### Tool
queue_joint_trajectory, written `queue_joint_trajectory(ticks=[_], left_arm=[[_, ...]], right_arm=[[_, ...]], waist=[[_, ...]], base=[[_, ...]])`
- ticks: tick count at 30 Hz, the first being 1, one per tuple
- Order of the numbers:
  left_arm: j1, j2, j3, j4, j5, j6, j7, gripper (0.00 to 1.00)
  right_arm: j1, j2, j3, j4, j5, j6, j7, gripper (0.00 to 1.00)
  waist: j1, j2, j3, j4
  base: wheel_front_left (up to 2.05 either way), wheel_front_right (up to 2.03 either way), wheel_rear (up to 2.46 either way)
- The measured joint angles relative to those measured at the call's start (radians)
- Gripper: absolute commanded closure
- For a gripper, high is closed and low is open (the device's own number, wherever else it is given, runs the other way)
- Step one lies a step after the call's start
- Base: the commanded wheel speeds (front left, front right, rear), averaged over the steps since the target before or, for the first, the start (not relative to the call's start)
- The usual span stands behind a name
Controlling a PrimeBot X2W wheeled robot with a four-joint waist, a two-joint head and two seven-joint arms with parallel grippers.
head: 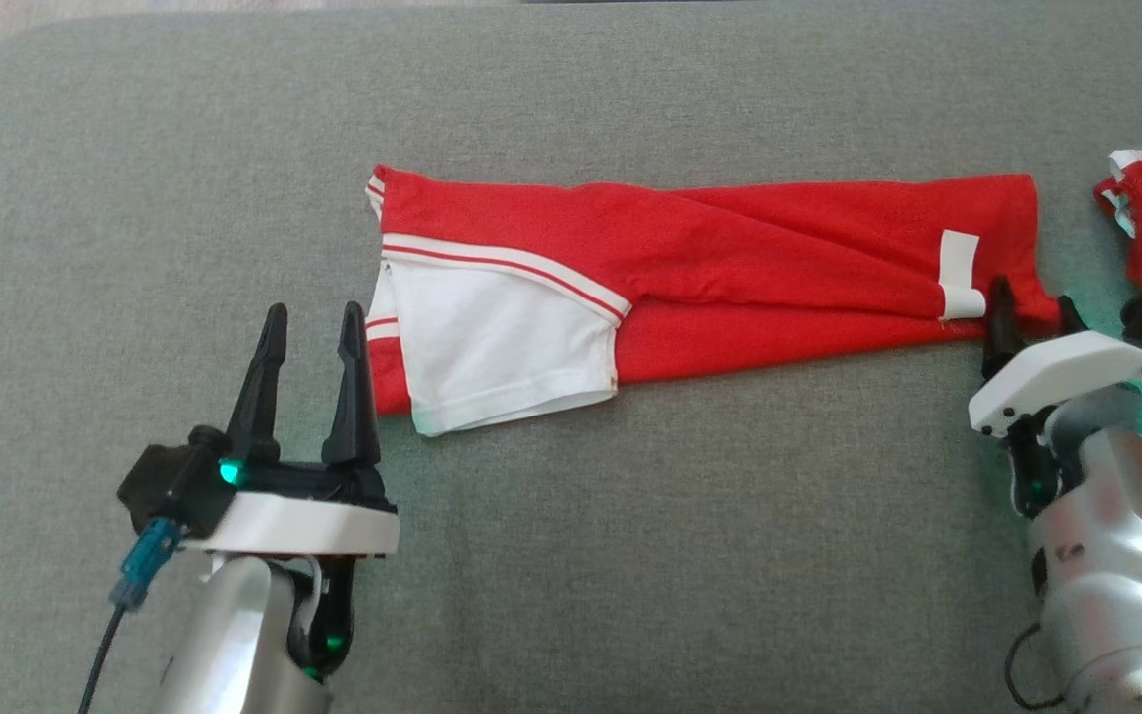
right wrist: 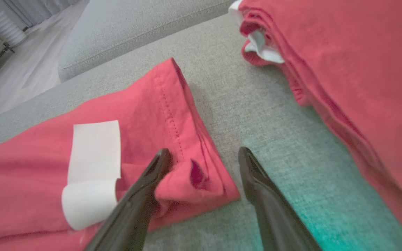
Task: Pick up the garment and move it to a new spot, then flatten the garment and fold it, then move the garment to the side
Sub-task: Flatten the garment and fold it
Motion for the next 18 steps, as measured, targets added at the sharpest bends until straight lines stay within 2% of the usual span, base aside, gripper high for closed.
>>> queue_joint_trajectory(ticks=[4, 5, 6, 7, 14, 17, 18], left_arm=[[0.000, 0.000, 0.000, 0.001, -0.003, 0.000, 0.000, 0.00], [0.000, 0.000, 0.000, 0.001, -0.003, 0.000, 0.000, 0.00], [0.000, 0.000, 0.000, 0.001, -0.003, 0.000, 0.000, 0.00], [0.000, 0.000, 0.001, 0.001, -0.004, 0.000, 0.000, 0.00], [0.000, 0.000, 0.002, 0.001, -0.007, 0.000, 0.000, 0.00], [0.000, 0.000, 0.004, 0.000, -0.007, 0.000, 0.000, 0.00], [0.000, 0.000, 0.005, -0.001, -0.007, 0.000, 0.000, 0.00]], right_arm=[[-0.030, 0.001, -0.004, 0.047, -0.021, 0.000, -0.009, 0.00], [-0.034, 0.001, -0.003, 0.056, -0.024, 0.000, -0.011, 0.17], [-0.037, 0.002, 0.001, 0.061, -0.024, 0.000, -0.016, 0.55], [-0.037, 0.003, 0.006, 0.065, -0.024, 0.000, -0.027, 1.00], [-0.037, 0.010, 0.040, 0.065, -0.024, 0.000, -0.112, 1.00], [-0.037, -0.013, 0.044, 0.050, -0.024, 0.000, -0.124, 1.00], [-0.036, -0.054, 0.038, 0.027, -0.024, 0.000, -0.132, 1.00]], waist=[[0.0000, 0.0000, 0.000, -0.003], [0.0000, 0.0000, -0.001, -0.005], [0.0000, 0.0000, -0.001, -0.007], [0.0000, 0.0000, -0.001, -0.010], [0.0000, 0.0000, -0.015, -0.032], [-0.0001, 0.0000, -0.024, -0.038], [-0.0001, 0.0000, -0.034, -0.045]], base=[[0.00, 0.00, 0.00], [0.00, 0.00, 0.00], [0.00, 0.00, 0.00], [0.00, 0.00, 0.00], [0.00, 0.00, 0.00], [0.00, 0.00, 0.00], [0.00, 0.00, 0.00]])
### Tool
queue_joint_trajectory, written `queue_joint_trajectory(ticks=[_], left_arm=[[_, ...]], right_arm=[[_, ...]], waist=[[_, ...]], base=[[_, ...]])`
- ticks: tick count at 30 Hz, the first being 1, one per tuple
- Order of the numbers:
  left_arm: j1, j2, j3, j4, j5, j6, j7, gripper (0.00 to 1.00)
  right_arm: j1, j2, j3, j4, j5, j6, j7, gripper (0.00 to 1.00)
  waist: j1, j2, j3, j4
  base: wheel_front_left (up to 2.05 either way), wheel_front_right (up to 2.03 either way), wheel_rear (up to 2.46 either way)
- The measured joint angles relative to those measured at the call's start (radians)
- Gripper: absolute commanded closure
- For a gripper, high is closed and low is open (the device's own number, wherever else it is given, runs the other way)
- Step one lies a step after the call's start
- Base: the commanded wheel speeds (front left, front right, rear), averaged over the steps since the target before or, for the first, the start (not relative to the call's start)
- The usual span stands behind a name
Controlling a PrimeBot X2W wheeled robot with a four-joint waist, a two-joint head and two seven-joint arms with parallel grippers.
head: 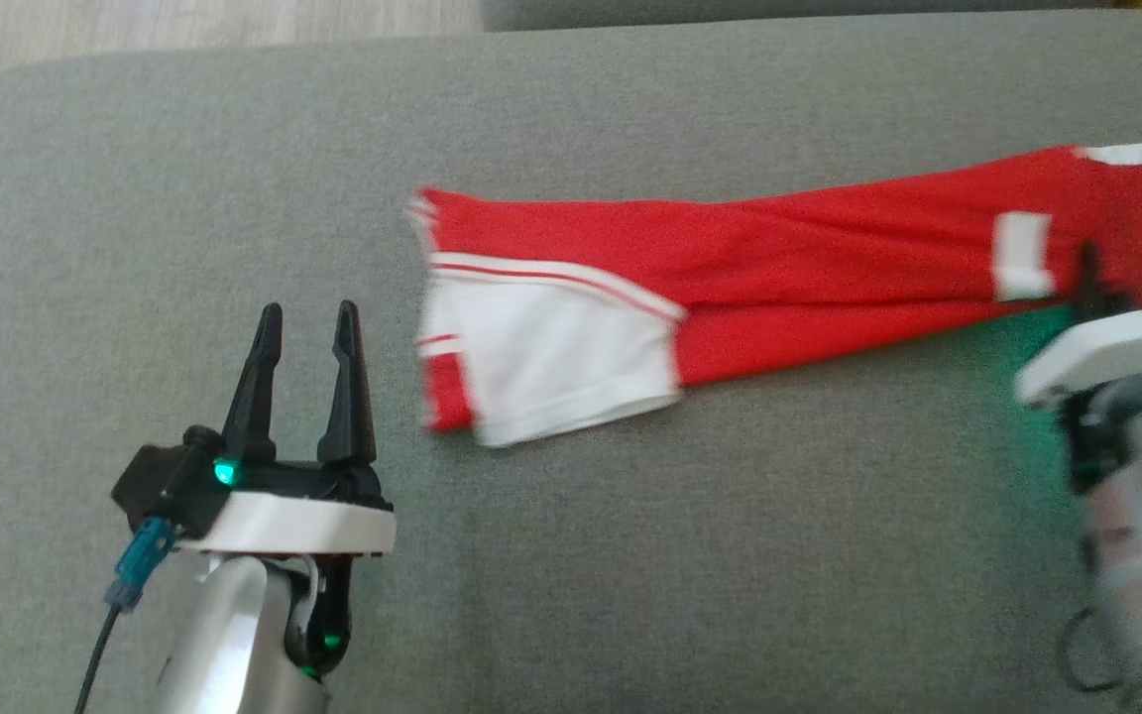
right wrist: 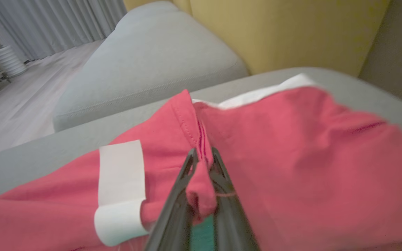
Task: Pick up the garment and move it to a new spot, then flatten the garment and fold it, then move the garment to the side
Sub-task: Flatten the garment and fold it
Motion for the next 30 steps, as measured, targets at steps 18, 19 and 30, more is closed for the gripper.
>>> queue_joint_trajectory(ticks=[18, 19, 30], left_arm=[[0.005, 0.000, 0.003, -0.012, -0.002, 0.000, 0.000, 0.00], [0.007, 0.000, 0.004, -0.012, -0.005, 0.000, 0.000, 0.00], [0.049, 0.000, 0.002, -0.014, -0.012, 0.000, 0.000, 0.00]], right_arm=[[0.006, 0.025, 0.137, -0.156, 0.038, 0.000, 0.021, 1.00], [0.007, 0.039, 0.164, -0.169, 0.046, 0.000, 0.028, 1.00], [0.069, 0.083, 0.570, -0.314, 0.311, 0.000, 0.123, 1.00]], waist=[[0.0000, 0.0000, -0.081, -0.007], [0.0000, 0.0000, -0.088, -0.003], [-0.0001, 0.0000, -0.134, 0.064]], base=[[0.00, 0.00, 0.00], [0.00, 0.00, 0.00], [0.00, 0.00, 0.00]])
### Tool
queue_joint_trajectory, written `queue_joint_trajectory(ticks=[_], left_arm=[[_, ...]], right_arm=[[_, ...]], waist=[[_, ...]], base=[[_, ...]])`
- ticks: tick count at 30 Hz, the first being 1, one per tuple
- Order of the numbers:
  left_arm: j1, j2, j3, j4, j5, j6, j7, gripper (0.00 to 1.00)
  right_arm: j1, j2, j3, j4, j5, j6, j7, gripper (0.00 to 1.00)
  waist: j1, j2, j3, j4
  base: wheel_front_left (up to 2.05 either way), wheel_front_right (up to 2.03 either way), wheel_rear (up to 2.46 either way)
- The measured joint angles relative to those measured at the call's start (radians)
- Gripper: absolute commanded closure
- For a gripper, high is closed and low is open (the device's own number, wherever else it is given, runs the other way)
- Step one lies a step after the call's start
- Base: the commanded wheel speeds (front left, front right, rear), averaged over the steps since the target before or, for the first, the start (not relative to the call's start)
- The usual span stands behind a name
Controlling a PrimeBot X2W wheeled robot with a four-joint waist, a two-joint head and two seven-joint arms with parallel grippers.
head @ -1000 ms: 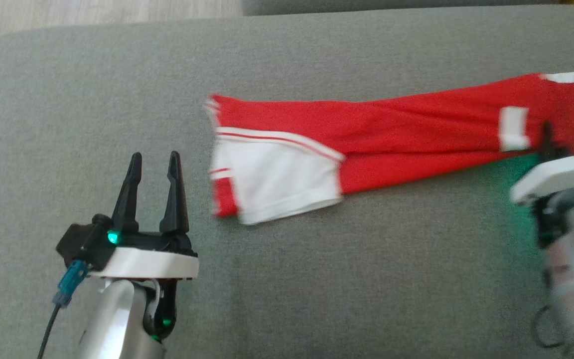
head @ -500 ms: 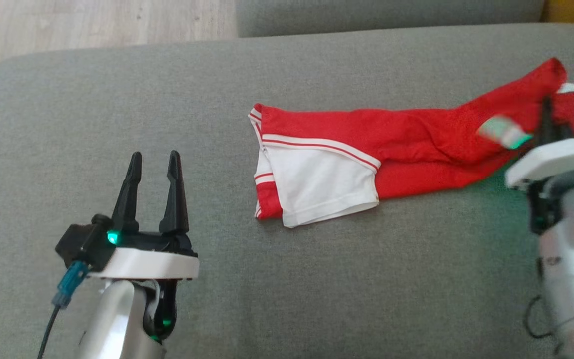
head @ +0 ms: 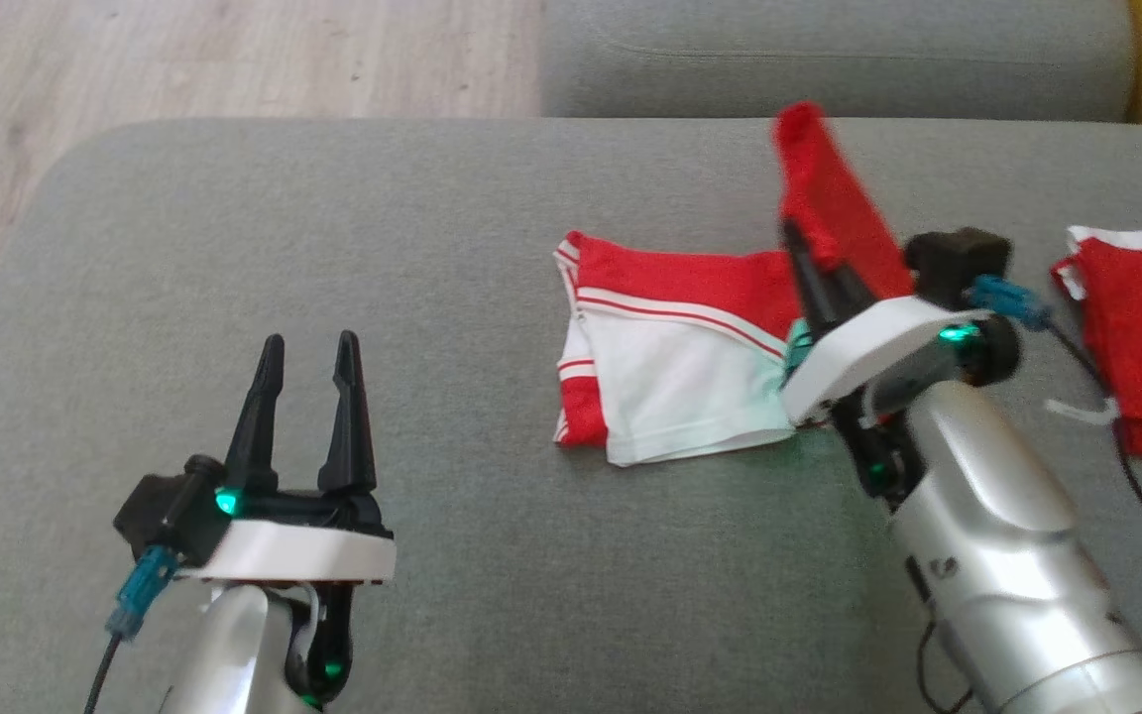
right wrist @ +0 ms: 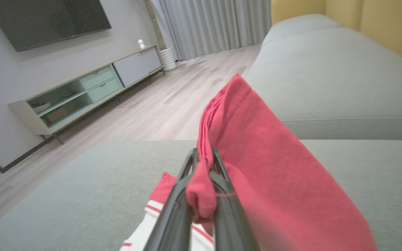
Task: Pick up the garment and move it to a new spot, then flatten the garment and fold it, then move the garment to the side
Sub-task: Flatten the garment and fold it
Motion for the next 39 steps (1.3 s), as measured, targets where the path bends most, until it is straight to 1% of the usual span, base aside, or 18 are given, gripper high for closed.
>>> queue_joint_trajectory(ticks=[3, 7, 16, 20, 21, 22, 24, 26, 29, 32, 34, 35, 37, 39], left_arm=[[0.000, 0.000, -0.004, 0.000, -0.002, 0.000, 0.000, 0.00], [-0.001, 0.000, -0.017, 0.000, -0.014, 0.000, 0.000, 0.00], [-0.008, 0.000, -0.046, 0.008, -0.025, 0.000, 0.000, 0.00], [-0.013, 0.000, -0.053, 0.011, -0.033, 0.000, 0.000, 0.00], [-0.013, 0.000, -0.054, 0.013, -0.035, 0.000, 0.000, 0.00], [-0.013, 0.000, -0.055, 0.015, -0.035, 0.000, 0.000, 0.00], [-0.013, 0.000, -0.056, 0.020, -0.035, 0.000, 0.000, 0.00], [-0.013, 0.000, -0.054, 0.020, -0.035, 0.000, 0.000, 0.00], [-0.013, -0.001, -0.037, 0.020, -0.035, 0.000, 0.000, 0.00], [-0.014, 0.000, -0.029, 0.017, -0.032, 0.000, 0.000, 0.00], [-0.014, -0.001, -0.023, 0.011, -0.030, 0.000, 0.000, 0.00], [-0.014, -0.001, -0.018, 0.008, -0.029, 0.000, 0.000, 0.00], [-0.013, 0.000, -0.003, 0.002, -0.021, 0.000, 0.000, 0.00], [-0.013, 0.000, 0.004, -0.007, -0.020, 0.000, 0.000, 0.00]], right_arm=[[-0.002, 0.000, 0.100, -0.012, 0.063, 0.000, 0.003, 1.00], [-0.002, 0.000, 0.188, 0.020, 0.133, 0.000, 0.001, 1.00], [-0.017, -0.001, 0.314, 0.143, 0.227, 0.000, -0.039, 1.00], [-0.032, -0.002, 0.364, 0.161, 0.284, 0.000, -0.066, 1.00], [-0.035, -0.002, 0.379, 0.165, 0.299, 0.000, -0.071, 0.35], [-0.037, -0.002, 0.402, 0.169, 0.316, 0.000, -0.071, 0.00], [-0.044, -0.002, 0.433, 0.169, 0.337, 0.000, -0.077, 0.00], [-0.049, -0.002, 0.443, 0.162, 0.354, 0.000, -0.087, 0.00], [-0.071, -0.002, 0.472, 0.138, 0.398, 0.000, -0.112, 0.00], [-0.110, 0.000, 0.467, 0.146, 0.380, 0.000, -0.143, 0.00], [-0.140, 0.000, 0.427, 0.170, 0.329, 0.000, -0.153, 0.00], [-0.151, -0.001, 0.388, 0.175, 0.296, 0.000, -0.153, 0.00], [-0.155, -0.015, 0.294, 0.145, 0.214, 0.000, -0.153, 0.00], [-0.146, -0.045, 0.203, 0.100, 0.128, 0.000, -0.153, 0.00]], waist=[[0.0001, 0.0000, 0.004, 0.022], [0.0001, 0.0000, 0.014, 0.056], [0.0002, 0.0000, 0.050, 0.126], [0.0002, 0.0000, 0.060, 0.141], [0.0002, 0.0000, 0.062, 0.142], [0.0002, 0.0000, 0.062, 0.142], [0.0002, 0.0000, 0.062, 0.135], [0.0002, 0.0000, 0.062, 0.130], [0.0002, 0.0000, 0.059, 0.106], [0.0002, 0.0000, 0.053, 0.075], [0.0002, 0.0000, 0.049, 0.051], [0.0002, 0.0000, 0.046, 0.038], [0.0002, 0.0000, 0.041, 0.012], [0.0002, 0.0000, 0.037, -0.014]], base=[[0.00, 0.00, 0.00], [0.00, 0.00, 0.00], [0.00, 0.00, 0.00], [0.00, 0.00, 0.00], [0.00, 0.00, 0.00], [0.00, 0.00, 0.00], [0.00, 0.00, 0.00], [0.00, 0.00, 0.00], [0.00, 0.00, 0.00], [0.00, 0.00, 0.00], [0.00, 0.00, 0.00], [0.00, 0.00, 0.00], [0.00, 0.00, 0.00], [0.00, 0.00, 0.00]])
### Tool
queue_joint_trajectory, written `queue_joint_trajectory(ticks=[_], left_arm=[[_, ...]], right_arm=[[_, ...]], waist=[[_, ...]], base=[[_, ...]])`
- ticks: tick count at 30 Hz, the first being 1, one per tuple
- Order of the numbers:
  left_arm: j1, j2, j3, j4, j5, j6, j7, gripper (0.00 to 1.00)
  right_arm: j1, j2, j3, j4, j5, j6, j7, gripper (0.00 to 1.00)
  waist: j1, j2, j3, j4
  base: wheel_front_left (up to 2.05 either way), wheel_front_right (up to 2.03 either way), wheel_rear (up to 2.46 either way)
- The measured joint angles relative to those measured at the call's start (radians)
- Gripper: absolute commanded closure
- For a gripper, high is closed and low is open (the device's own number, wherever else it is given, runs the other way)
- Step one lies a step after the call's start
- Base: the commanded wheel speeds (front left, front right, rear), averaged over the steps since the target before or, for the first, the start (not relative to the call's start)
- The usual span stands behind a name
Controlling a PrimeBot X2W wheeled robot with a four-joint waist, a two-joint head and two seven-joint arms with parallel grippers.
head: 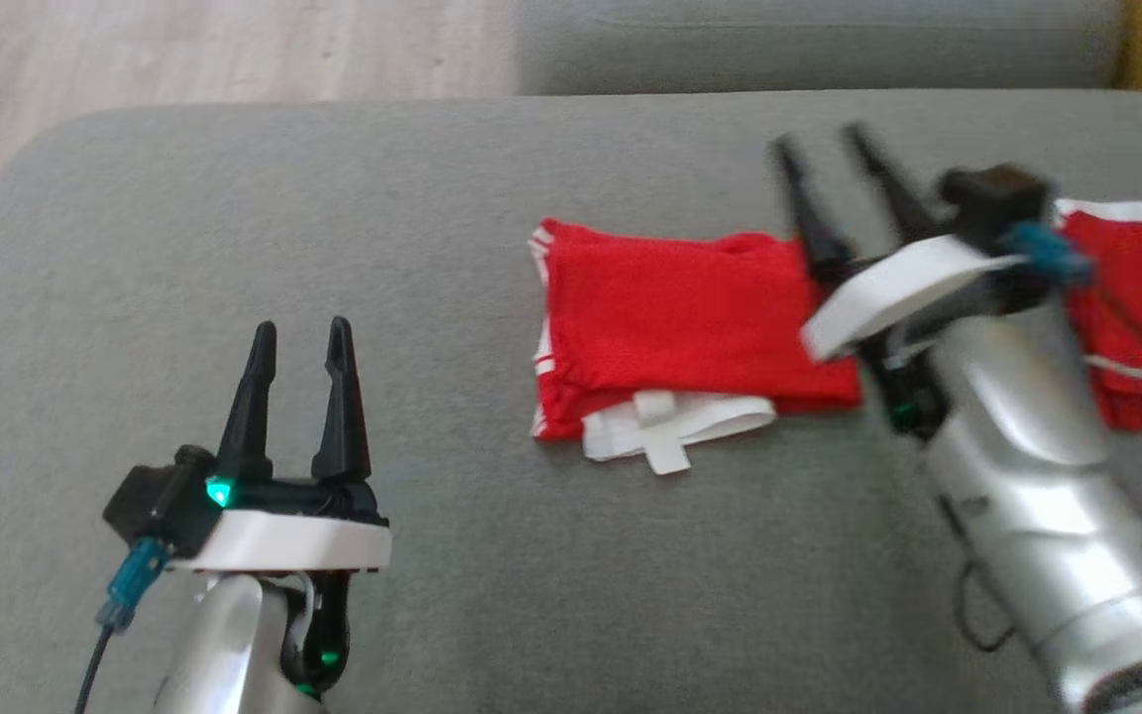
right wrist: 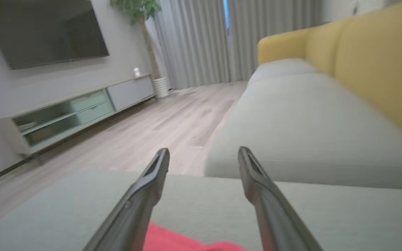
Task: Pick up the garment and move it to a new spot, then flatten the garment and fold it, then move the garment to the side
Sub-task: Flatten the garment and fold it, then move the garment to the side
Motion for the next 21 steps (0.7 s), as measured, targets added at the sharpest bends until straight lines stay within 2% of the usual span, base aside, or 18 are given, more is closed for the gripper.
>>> queue_joint_trajectory(ticks=[5, 11, 13, 16, 21], left_arm=[[0.004, -0.001, 0.018, -0.005, 0.013, 0.000, 0.000, 0.00], [0.016, -0.001, 0.028, -0.006, 0.024, 0.000, 0.000, 0.00], [0.042, -0.001, 0.030, -0.008, 0.032, 0.000, 0.000, 0.00], [0.077, -0.001, 0.033, -0.007, 0.051, 0.000, 0.000, 0.00], [0.114, 0.000, 0.061, -0.014, 0.051, 0.000, 0.000, 0.00]], right_arm=[[0.111, -0.058, -0.230, -0.139, -0.181, 0.000, -0.003, 0.00], [0.335, -0.025, -0.399, -0.287, -0.325, 0.000, -0.003, 0.00], [0.415, 0.008, -0.429, -0.358, -0.366, 0.000, -0.003, 0.00], [0.476, 0.036, -0.451, -0.402, -0.384, 0.000, -0.003, 0.00], [0.547, 0.047, -0.467, -0.445, -0.404, 0.000, -0.003, 0.00]], waist=[[0.0000, 0.0000, -0.014, -0.062], [0.0000, 0.0000, -0.037, -0.112], [-0.0001, 0.0000, -0.045, -0.129], [-0.0001, 0.0000, -0.053, -0.138], [-0.0001, 0.0000, -0.062, -0.144]], base=[[0.00, 0.00, 0.00], [0.00, 0.00, 0.00], [0.00, 0.00, 0.00], [0.00, 0.00, 0.00], [0.00, 0.00, 0.00]])
